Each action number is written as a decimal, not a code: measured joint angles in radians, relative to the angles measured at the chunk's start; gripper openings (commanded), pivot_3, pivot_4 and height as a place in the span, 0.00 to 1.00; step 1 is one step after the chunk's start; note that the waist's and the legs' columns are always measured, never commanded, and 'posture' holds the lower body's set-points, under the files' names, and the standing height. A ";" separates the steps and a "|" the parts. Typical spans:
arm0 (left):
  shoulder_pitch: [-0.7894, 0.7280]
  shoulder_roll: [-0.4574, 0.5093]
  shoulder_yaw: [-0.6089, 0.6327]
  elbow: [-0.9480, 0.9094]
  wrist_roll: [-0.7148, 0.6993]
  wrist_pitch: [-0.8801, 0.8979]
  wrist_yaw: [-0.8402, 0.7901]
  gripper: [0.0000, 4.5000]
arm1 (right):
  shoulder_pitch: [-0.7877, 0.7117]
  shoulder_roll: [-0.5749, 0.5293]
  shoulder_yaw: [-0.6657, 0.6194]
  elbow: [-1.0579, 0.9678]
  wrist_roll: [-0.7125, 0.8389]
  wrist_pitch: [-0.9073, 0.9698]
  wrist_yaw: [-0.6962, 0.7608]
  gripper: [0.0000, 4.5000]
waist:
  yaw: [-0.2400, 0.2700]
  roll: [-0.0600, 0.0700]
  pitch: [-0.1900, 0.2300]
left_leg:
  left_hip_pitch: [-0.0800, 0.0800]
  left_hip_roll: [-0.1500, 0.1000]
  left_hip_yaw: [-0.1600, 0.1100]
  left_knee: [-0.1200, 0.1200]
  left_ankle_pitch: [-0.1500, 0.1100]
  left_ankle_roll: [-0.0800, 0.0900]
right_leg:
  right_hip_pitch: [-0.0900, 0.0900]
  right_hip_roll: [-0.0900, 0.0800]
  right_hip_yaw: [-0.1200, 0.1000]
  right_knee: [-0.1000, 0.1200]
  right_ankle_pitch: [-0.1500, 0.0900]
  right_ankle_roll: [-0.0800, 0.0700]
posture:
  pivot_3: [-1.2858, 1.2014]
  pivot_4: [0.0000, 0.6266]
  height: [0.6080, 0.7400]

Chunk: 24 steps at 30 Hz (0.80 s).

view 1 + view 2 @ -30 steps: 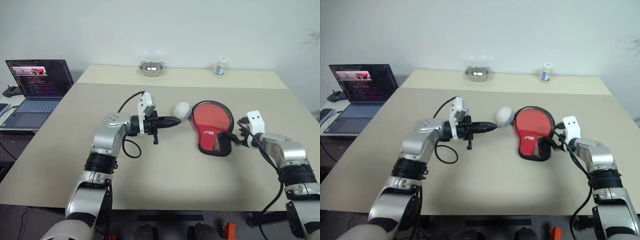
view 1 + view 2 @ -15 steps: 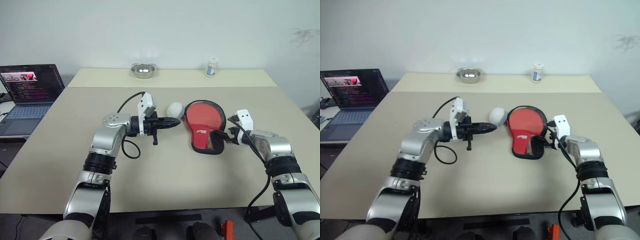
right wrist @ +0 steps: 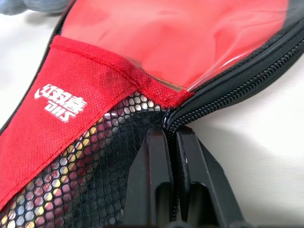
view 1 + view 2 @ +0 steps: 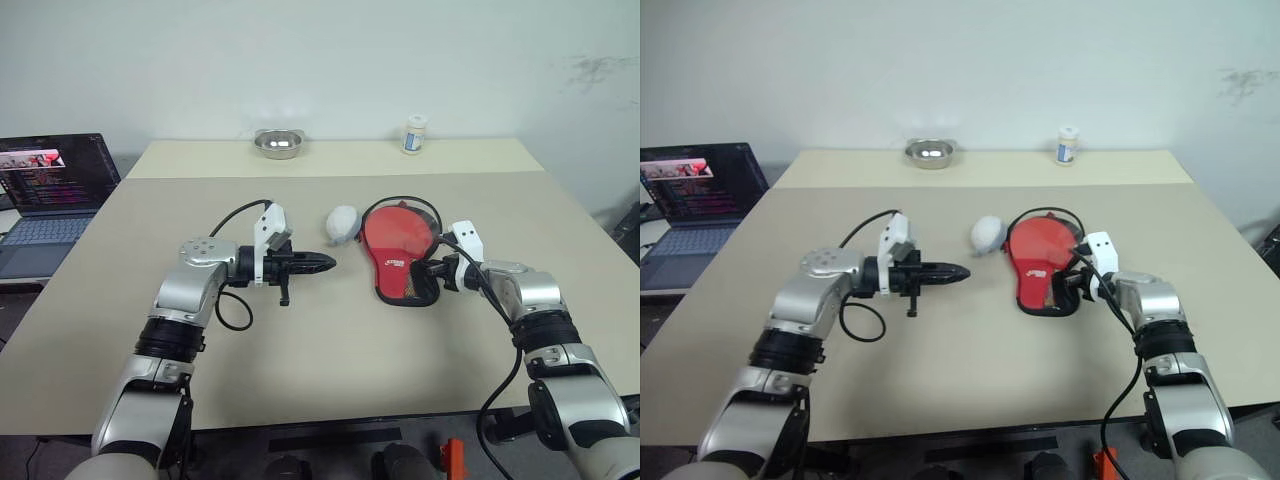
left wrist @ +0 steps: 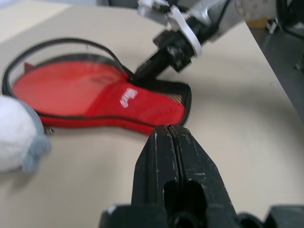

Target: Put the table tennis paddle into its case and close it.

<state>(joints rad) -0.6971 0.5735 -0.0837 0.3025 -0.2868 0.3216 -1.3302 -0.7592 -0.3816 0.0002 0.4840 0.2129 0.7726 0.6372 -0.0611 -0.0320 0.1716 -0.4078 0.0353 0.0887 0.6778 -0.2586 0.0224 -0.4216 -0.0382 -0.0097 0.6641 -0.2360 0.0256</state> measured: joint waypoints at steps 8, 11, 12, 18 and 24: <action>0.027 0.069 0.002 -0.131 -0.069 0.070 -0.077 0.00 | 0.174 0.163 0.087 -0.421 0.087 0.228 -0.024 0.01 | 0.003 0.000 0.000 | -0.002 0.010 -0.001 -0.001 0.000 -0.002 | -0.004 0.009 -0.001 0.003 -0.004 -0.006 | 0.52 0.24 1.00; 0.041 0.071 0.000 -0.168 -0.085 0.093 -0.079 0.00 | 0.231 0.202 0.120 -0.534 0.118 0.289 -0.055 0.01 | 0.012 0.000 0.000 | -0.002 0.010 -0.002 -0.001 0.000 -0.003 | -0.004 0.009 -0.002 0.003 -0.004 -0.007 | 0.52 0.24 1.00; 0.049 0.071 0.000 -0.175 -0.087 0.096 -0.080 0.00 | 0.242 0.204 0.121 -0.555 0.123 0.303 -0.060 0.01 | 0.014 0.000 0.000 | -0.002 0.009 -0.002 -0.001 0.001 -0.004 | -0.004 0.009 -0.002 0.002 -0.004 -0.007 | 0.52 0.24 1.00; 0.083 0.075 -0.016 -0.201 -0.099 0.127 -0.081 0.00 | 0.353 0.220 0.090 -0.719 0.136 0.379 -0.162 0.01 | 0.032 0.000 0.000 | -0.003 0.007 -0.002 -0.001 0.000 -0.005 | -0.003 0.011 -0.002 0.000 -0.004 -0.007 | 0.52 0.24 1.00; 0.085 0.075 -0.031 -0.215 -0.105 0.128 -0.080 0.00 | 0.466 0.228 -0.044 -0.872 0.180 0.481 -0.247 0.01 | 0.046 0.000 0.000 | -0.005 0.006 -0.003 0.000 0.000 -0.005 | -0.003 0.009 -0.003 -0.001 -0.004 -0.007 | 0.52 0.24 1.00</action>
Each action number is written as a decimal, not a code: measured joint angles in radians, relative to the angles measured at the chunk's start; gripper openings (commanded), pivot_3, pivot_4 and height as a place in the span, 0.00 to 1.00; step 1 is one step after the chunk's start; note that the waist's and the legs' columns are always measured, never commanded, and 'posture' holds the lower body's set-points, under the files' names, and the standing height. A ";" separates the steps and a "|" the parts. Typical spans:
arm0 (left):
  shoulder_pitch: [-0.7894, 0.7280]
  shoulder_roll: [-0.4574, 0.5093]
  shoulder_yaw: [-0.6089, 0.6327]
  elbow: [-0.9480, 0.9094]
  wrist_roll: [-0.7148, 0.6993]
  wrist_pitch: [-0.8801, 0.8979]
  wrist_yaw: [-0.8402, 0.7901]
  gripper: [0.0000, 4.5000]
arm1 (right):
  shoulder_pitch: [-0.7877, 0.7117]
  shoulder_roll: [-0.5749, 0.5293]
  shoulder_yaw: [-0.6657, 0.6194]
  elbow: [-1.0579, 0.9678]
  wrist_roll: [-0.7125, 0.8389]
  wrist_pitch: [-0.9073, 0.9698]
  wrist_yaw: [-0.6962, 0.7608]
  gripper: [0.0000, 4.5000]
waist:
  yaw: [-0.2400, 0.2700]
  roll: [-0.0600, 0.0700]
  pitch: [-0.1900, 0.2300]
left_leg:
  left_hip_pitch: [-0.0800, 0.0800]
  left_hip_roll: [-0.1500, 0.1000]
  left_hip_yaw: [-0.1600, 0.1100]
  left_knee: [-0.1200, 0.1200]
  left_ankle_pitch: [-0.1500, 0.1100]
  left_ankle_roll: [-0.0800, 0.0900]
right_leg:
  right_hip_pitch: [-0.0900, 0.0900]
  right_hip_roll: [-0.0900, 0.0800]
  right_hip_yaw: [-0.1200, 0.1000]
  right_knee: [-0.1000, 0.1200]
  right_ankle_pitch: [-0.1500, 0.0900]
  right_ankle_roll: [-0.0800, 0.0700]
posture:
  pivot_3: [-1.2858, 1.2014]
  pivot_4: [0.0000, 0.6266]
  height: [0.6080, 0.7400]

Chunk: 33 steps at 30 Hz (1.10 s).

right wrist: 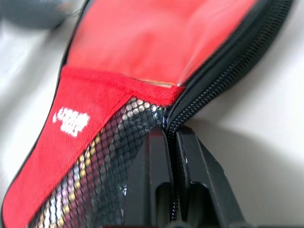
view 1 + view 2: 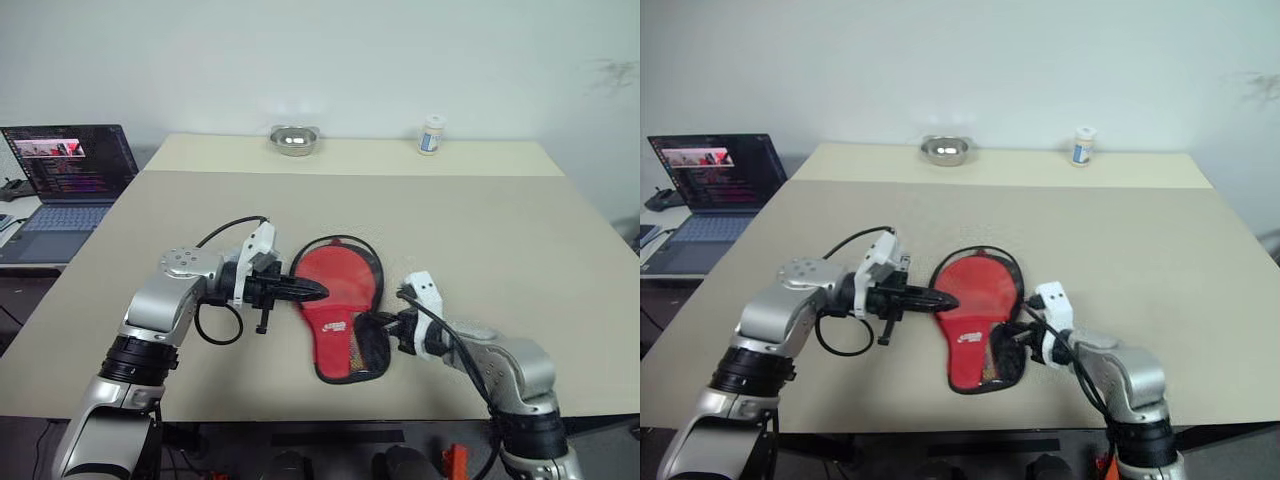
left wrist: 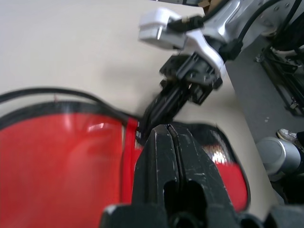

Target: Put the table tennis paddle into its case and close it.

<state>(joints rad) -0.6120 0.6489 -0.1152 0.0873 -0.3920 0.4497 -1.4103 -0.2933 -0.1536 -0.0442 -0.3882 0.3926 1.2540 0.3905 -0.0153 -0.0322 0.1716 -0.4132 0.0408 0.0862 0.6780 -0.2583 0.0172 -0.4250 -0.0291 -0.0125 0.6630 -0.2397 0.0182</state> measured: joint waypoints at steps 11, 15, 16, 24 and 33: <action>0.002 -0.002 -0.015 0.000 -0.001 -0.005 -0.006 0.00 | 0.121 -0.022 -0.134 -0.235 0.094 0.211 -0.052 0.01 | 0.010 0.000 0.000 | 0.000 0.000 -0.001 0.000 0.000 0.000 | 0.000 0.000 0.000 0.000 -0.001 0.001 | 0.52 0.24 1.00; 0.002 -0.006 -0.020 0.000 -0.001 -0.011 -0.011 0.00 | 0.133 -0.019 -0.141 -0.273 0.108 0.248 -0.064 0.01 | 0.010 0.000 0.000 | 0.000 0.000 -0.001 0.000 0.000 0.000 | 0.000 0.000 0.000 0.000 -0.001 0.001 | 0.52 0.24 1.00; 0.002 -0.006 -0.020 0.000 -0.001 -0.014 -0.012 0.00 | 0.140 -0.019 -0.144 -0.282 0.113 0.256 -0.065 0.01 | 0.010 0.000 0.000 | 0.000 0.000 -0.001 0.000 0.000 0.000 | 0.000 0.000 0.000 -0.001 -0.001 0.001 | 0.52 0.24 1.00; 0.011 -0.006 -0.026 0.000 -0.001 -0.021 -0.016 0.00 | 0.171 -0.053 -0.164 -0.309 0.143 0.270 -0.057 0.01 | 0.010 0.000 0.000 | -0.001 0.000 -0.001 0.000 0.000 0.000 | 0.000 0.000 -0.001 -0.001 -0.001 0.001 | 0.52 0.24 1.00; 0.012 -0.007 -0.026 0.000 -0.001 -0.027 -0.012 0.00 | 0.176 -0.065 -0.158 -0.311 0.145 0.267 -0.065 0.16 | 0.010 0.000 0.000 | -0.001 -0.001 -0.002 0.000 0.000 0.000 | 0.000 0.000 -0.001 -0.001 -0.001 0.002 | 0.52 0.24 1.00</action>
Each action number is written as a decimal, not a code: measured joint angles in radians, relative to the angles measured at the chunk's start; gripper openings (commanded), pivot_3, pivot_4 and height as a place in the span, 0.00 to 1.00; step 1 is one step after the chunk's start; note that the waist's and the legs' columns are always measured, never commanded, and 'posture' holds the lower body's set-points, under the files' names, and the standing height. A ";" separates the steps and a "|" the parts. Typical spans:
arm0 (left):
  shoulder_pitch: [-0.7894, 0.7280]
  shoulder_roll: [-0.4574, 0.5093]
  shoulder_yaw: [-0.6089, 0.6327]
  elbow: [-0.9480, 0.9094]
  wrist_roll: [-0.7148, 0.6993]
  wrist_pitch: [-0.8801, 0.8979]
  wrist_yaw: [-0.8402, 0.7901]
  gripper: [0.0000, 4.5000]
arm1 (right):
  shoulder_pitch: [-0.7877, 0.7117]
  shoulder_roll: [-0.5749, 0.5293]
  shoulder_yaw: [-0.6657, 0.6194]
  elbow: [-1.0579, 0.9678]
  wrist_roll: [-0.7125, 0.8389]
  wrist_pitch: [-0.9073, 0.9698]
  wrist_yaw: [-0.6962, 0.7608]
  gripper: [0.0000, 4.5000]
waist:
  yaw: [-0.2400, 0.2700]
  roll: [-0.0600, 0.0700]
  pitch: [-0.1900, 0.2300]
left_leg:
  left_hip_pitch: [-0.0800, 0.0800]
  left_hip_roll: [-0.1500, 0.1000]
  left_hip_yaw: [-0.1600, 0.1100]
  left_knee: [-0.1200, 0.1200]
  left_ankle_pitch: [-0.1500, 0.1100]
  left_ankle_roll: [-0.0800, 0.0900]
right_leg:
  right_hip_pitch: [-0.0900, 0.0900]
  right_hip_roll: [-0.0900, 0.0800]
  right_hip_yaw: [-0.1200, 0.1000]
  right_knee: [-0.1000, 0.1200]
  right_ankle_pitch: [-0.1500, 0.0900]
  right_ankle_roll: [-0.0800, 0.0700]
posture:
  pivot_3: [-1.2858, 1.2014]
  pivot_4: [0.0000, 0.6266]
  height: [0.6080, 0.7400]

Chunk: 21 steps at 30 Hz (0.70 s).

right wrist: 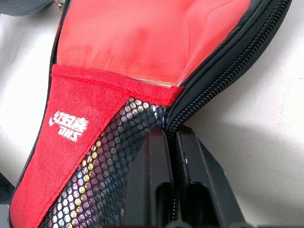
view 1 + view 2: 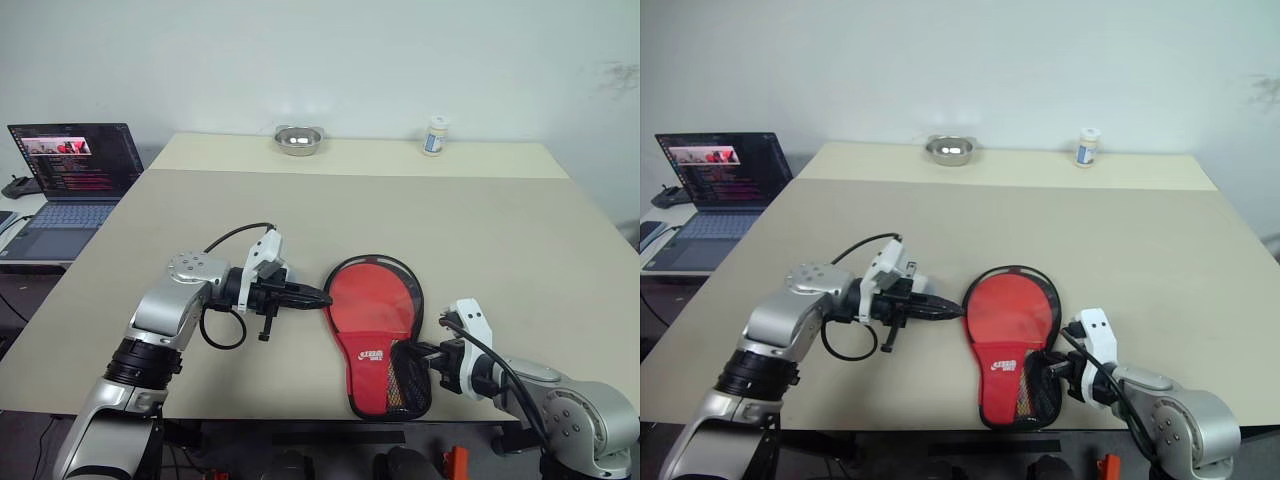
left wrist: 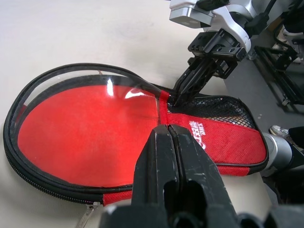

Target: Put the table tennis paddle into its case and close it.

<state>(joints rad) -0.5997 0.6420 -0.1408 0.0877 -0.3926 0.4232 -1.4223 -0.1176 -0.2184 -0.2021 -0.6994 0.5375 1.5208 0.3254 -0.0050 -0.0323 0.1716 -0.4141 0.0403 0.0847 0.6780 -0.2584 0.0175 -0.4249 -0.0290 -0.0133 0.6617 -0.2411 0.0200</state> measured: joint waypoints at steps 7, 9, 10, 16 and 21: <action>0.000 -0.011 0.000 0.001 0.000 -0.001 0.037 0.00 | 0.023 -0.210 0.068 -0.046 0.016 -0.067 0.076 0.67 | 0.000 0.000 0.000 | 0.000 0.000 0.000 0.000 0.000 0.000 | 0.000 0.000 0.000 -0.001 -0.001 0.002 | 0.52 0.24 1.00; 0.001 -0.019 0.000 0.001 0.000 -0.001 0.052 0.00 | 0.021 -0.266 0.074 -0.059 0.035 -0.093 0.111 0.84 | 0.000 0.000 0.000 | 0.000 0.000 0.000 0.000 0.000 0.000 | 0.000 0.000 0.000 -0.001 -0.001 0.002 | 0.52 0.24 1.00; 0.001 -0.021 0.000 0.001 0.000 -0.001 0.060 0.00 | 0.016 -0.280 0.073 -0.064 0.039 -0.101 0.125 0.92 | 0.000 0.000 0.000 | 0.000 0.000 -0.001 0.000 0.000 0.000 | 0.000 0.001 0.000 -0.001 -0.001 0.002 | 0.52 0.24 1.00; 0.005 -0.030 0.003 0.001 0.000 -0.001 0.102 0.00 | -0.079 -0.376 0.049 -0.058 0.107 -0.137 0.203 1.00 | 0.000 0.000 0.000 | 0.000 0.001 -0.001 0.000 0.000 0.000 | 0.000 0.001 0.000 -0.001 -0.001 0.002 | 0.52 0.24 1.00; 0.008 -0.034 0.023 0.004 0.000 -0.015 0.137 0.00 | -0.288 -0.307 0.096 0.056 0.116 -0.305 0.241 1.00 | -0.006 -0.001 0.000 | 0.001 0.003 -0.001 0.000 0.000 0.000 | 0.000 0.004 0.000 -0.001 -0.001 0.002 | 0.52 0.24 1.00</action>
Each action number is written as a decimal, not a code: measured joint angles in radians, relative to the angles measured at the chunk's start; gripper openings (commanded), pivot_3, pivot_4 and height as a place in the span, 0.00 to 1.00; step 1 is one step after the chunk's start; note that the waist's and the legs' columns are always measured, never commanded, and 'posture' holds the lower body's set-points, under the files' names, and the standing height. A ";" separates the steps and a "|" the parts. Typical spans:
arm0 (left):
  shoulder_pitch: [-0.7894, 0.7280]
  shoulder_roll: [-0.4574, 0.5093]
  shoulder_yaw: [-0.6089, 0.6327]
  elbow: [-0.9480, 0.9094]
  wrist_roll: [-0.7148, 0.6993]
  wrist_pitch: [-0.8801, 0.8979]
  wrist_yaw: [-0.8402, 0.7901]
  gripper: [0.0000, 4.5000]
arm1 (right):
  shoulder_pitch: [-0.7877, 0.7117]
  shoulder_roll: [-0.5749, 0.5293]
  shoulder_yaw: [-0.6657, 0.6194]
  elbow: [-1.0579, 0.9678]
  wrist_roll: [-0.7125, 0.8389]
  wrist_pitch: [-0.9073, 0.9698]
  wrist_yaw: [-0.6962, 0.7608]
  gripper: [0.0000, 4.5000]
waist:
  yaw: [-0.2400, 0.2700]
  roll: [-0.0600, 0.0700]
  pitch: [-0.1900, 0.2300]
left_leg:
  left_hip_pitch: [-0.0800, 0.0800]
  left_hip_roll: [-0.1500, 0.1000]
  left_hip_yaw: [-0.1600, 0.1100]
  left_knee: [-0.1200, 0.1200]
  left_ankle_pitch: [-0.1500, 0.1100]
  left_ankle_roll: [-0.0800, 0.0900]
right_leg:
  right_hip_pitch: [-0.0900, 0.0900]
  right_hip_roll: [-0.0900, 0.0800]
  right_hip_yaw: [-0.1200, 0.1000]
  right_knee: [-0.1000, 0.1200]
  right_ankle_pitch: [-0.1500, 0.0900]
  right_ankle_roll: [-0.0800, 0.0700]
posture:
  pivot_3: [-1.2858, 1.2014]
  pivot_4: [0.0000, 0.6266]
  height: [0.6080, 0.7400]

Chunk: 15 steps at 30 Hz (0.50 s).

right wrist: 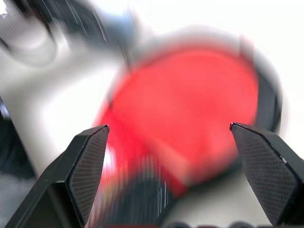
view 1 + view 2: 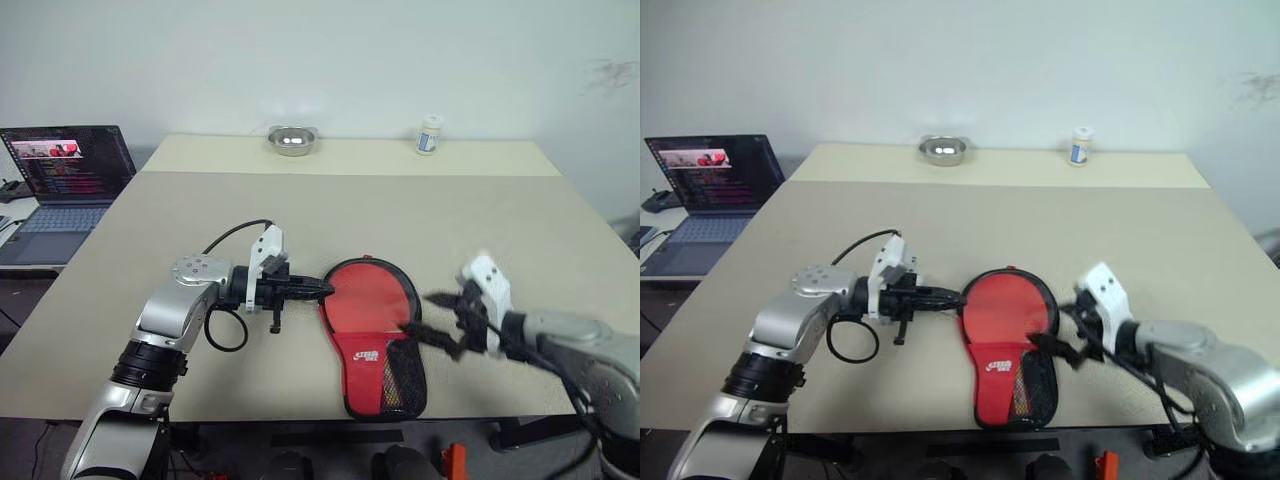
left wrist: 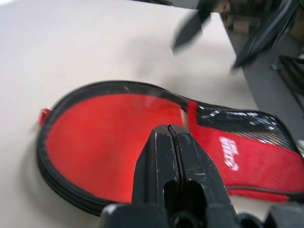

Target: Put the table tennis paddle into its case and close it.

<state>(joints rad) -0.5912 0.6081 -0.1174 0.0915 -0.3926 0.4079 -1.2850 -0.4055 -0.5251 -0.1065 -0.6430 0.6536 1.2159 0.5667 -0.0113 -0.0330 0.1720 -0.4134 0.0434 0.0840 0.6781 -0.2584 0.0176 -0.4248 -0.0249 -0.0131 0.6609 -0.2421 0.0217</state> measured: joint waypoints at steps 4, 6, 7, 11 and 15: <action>-0.001 0.002 0.036 0.025 0.000 0.008 0.054 0.21 | -0.014 0.081 0.156 0.141 -0.087 -0.142 -0.013 1.00 | 0.003 0.000 0.000 | -0.002 0.001 0.000 0.000 0.000 0.000 | -0.002 0.001 0.000 0.000 0.001 -0.004 | 0.52 0.24 1.00; -0.004 0.006 0.059 0.032 0.000 0.024 0.083 0.37 | -0.013 0.124 0.230 0.220 -0.133 -0.203 -0.023 1.00 | 0.003 0.000 0.000 | -0.002 0.000 0.001 0.000 0.000 0.000 | -0.002 0.000 0.000 0.000 0.002 -0.004 | 0.52 0.24 1.00; -0.004 0.008 0.070 0.032 -0.001 0.030 0.095 0.45 | -0.013 0.135 0.254 0.247 -0.150 -0.225 -0.023 1.00 | 0.003 0.000 0.000 | -0.003 0.000 0.001 0.000 0.000 0.000 | -0.002 0.000 0.000 0.000 0.002 -0.005 | 0.52 0.24 1.00; -0.005 0.035 0.117 0.034 -0.001 0.047 0.140 0.78 | -0.013 0.173 0.316 0.334 -0.209 -0.317 -0.023 1.00 | 0.003 0.000 0.000 | -0.002 0.000 0.001 0.000 0.000 0.000 | -0.002 0.000 0.000 0.001 0.002 -0.004 | 0.52 0.24 1.00; -0.005 0.121 0.131 0.037 0.002 0.054 0.127 0.99 | -0.014 0.183 0.354 0.385 -0.254 -0.367 -0.022 1.00 | 0.003 0.000 0.000 | -0.002 0.001 0.001 0.000 0.000 0.000 | -0.002 0.000 0.000 0.001 0.002 -0.005 | 0.52 0.24 1.00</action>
<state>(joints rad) -0.5960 0.7293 0.0139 0.1286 -0.3909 0.4615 -1.1580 -0.4192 -0.3421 0.2479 -0.2579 0.3995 0.8487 0.5447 -0.0086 -0.0329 0.1722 -0.4153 0.0445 0.0848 0.6784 -0.2583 0.0174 -0.4271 -0.0245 -0.0132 0.6620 -0.2400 0.0166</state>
